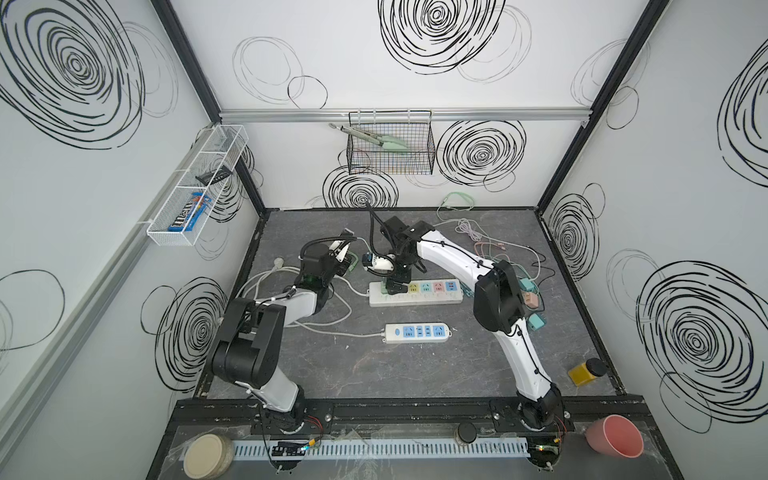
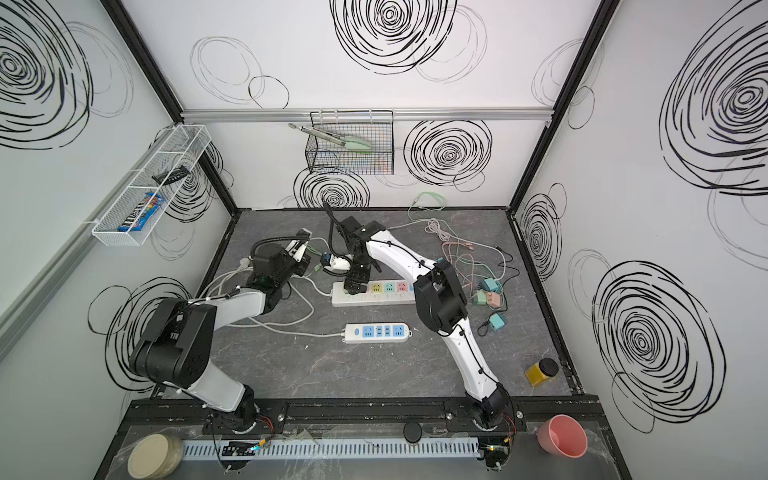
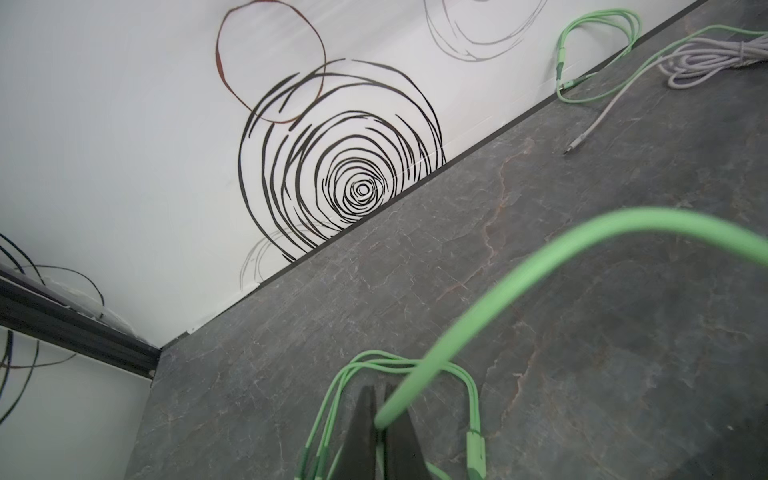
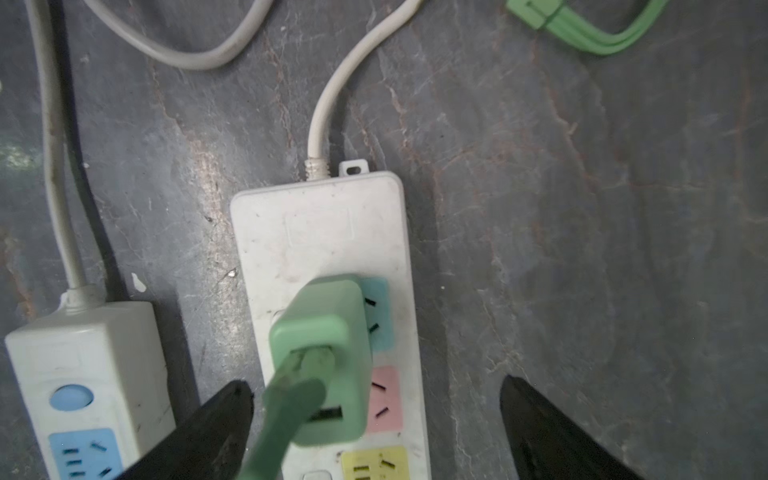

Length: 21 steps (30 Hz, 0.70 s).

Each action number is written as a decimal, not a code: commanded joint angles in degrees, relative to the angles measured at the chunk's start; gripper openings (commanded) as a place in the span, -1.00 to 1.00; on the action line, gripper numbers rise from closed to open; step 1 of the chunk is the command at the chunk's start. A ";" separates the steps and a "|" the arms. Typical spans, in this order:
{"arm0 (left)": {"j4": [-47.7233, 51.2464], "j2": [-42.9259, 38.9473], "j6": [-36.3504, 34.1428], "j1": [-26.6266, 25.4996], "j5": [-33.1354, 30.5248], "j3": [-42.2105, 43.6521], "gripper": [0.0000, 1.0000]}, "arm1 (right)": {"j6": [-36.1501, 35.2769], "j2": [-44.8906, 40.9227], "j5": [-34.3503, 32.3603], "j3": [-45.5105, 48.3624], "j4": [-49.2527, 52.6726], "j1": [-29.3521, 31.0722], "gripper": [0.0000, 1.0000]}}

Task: Insert the plug
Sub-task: 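Move the right gripper away toward the pile of teal chargers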

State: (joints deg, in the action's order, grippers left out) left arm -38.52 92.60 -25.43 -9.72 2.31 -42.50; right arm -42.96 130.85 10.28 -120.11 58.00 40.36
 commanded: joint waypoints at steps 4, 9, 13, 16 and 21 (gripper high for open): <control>0.11 3.07 -9.93 -0.48 4.92 -7.79 -1.00 | 5.88 -13.35 1.58 9.52 -8.92 -2.58 0.95; -0.88 5.78 -19.68 1.45 9.24 -12.78 -0.91 | 11.57 -25.08 4.62 22.17 -21.54 -5.89 0.95; 9.05 7.45 -26.27 2.42 10.06 -18.56 -0.64 | 18.80 -34.06 5.68 32.89 -34.31 -10.14 0.95; 16.02 6.71 -29.79 2.63 9.42 -19.35 -0.18 | 23.48 -41.00 7.60 42.98 -46.87 -13.26 0.95; 39.97 2.89 -32.52 4.95 13.69 -22.41 0.46 | 31.75 -49.69 6.77 54.56 -62.33 -17.59 0.95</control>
State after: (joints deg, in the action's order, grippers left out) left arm -14.41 98.54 -53.65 -6.17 13.06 -62.59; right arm -17.96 84.18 16.16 -68.69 9.78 23.97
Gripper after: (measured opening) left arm 0.709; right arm 0.974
